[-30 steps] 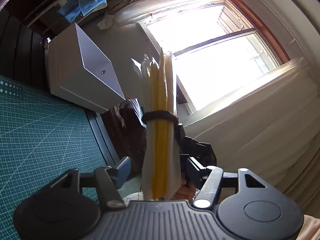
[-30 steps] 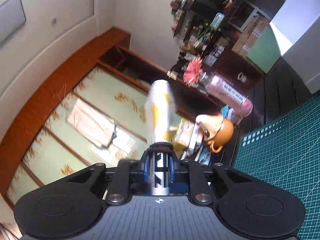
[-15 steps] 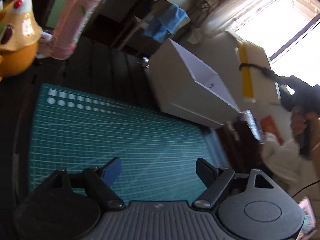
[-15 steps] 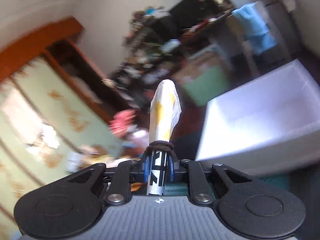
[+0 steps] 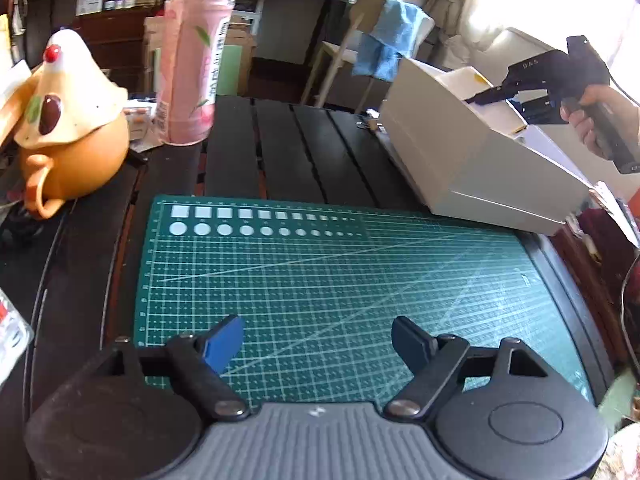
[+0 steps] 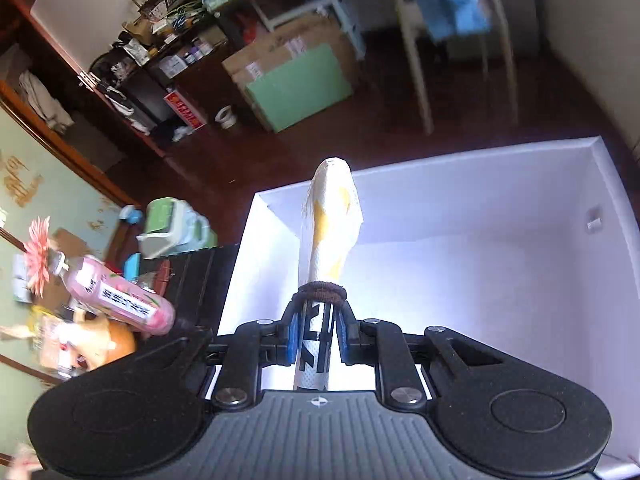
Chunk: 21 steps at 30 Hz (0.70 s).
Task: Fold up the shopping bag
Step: 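Carry the banded bag with the right gripper over the white box, then lower the bag into the white box and open the right gripper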
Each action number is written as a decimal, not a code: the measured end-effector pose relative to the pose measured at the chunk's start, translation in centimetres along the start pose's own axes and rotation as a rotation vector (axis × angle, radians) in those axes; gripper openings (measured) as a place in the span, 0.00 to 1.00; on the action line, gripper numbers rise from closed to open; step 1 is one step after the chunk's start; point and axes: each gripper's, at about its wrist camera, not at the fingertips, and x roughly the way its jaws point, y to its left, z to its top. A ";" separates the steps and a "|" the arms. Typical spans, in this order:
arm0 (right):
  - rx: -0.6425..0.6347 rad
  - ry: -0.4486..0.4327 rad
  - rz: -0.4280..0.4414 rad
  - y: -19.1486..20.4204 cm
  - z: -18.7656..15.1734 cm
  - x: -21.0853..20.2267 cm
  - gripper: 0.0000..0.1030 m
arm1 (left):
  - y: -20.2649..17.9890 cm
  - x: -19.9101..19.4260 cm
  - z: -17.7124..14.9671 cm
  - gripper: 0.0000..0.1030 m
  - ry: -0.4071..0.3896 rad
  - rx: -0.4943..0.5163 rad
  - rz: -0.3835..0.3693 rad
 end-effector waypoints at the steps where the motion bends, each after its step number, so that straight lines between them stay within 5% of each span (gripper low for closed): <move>1: 0.002 0.013 0.004 -0.1 0.2 0.7 0.17 | 0.0 0.1 0.0 0.79 0.003 -0.002 -0.009; 9: 0.069 0.085 0.083 -1.1 -0.4 4.1 0.18 | -0.1 0.4 0.0 0.79 0.022 0.009 -0.042; 12: 0.080 0.104 0.062 -1.1 -0.8 4.6 0.29 | -0.3 0.3 -0.1 0.79 0.026 0.019 -0.054; 17: 0.083 0.127 0.012 -1.2 -1.1 5.1 0.64 | -0.8 0.5 -0.4 0.78 0.042 0.049 -0.055; 21: 0.041 0.135 -0.066 -1.0 -0.7 4.5 0.74 | -1.0 0.4 -0.4 0.78 0.042 0.064 -0.070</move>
